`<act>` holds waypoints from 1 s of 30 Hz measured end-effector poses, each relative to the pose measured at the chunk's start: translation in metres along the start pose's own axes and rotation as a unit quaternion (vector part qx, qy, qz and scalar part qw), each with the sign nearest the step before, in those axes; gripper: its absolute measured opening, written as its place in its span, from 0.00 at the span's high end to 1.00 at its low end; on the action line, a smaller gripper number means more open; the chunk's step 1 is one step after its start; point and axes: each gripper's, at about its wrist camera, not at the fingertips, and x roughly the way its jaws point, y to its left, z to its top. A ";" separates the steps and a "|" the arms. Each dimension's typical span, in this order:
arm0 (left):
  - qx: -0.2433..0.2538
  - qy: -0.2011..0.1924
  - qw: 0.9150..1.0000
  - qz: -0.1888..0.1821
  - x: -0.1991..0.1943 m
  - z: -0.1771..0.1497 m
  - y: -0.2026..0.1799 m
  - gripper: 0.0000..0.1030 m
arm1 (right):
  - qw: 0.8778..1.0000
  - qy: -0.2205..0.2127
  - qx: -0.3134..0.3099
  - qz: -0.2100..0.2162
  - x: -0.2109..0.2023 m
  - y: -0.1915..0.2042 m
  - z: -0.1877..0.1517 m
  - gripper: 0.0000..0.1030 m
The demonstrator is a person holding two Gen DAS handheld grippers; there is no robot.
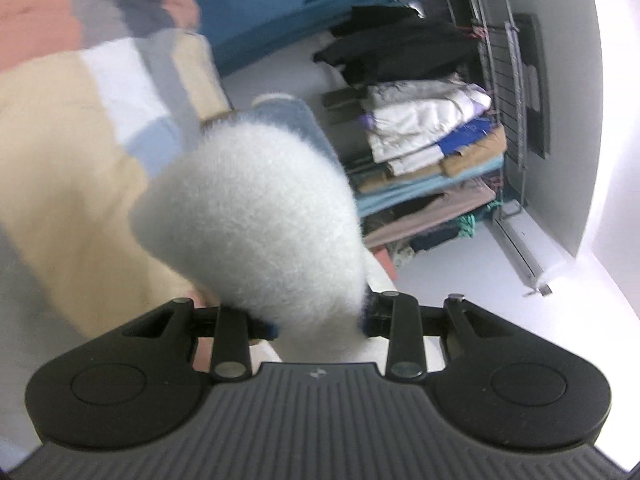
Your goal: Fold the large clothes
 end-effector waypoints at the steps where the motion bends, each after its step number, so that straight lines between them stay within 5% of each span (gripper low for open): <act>1: 0.005 0.005 1.000 -0.001 0.013 -0.005 -0.009 0.63 | 1.000 -0.007 0.000 0.001 -0.001 -0.004 0.009 0.58; 6: 0.019 0.029 0.999 0.008 0.079 -0.030 -0.031 0.63 | 0.999 -0.040 0.014 -0.008 0.003 -0.040 0.042 0.58; 11: 0.028 0.066 0.997 0.032 0.138 -0.048 -0.010 0.63 | 0.997 -0.052 0.044 -0.028 0.009 -0.097 0.051 0.58; 22: 0.031 0.113 0.990 0.073 0.207 -0.080 0.104 0.63 | 0.995 -0.021 0.069 -0.062 0.029 -0.204 0.012 0.58; 30: 0.054 0.116 0.991 0.035 0.211 -0.094 0.153 0.62 | 0.993 -0.006 0.103 -0.059 0.015 -0.260 -0.030 0.57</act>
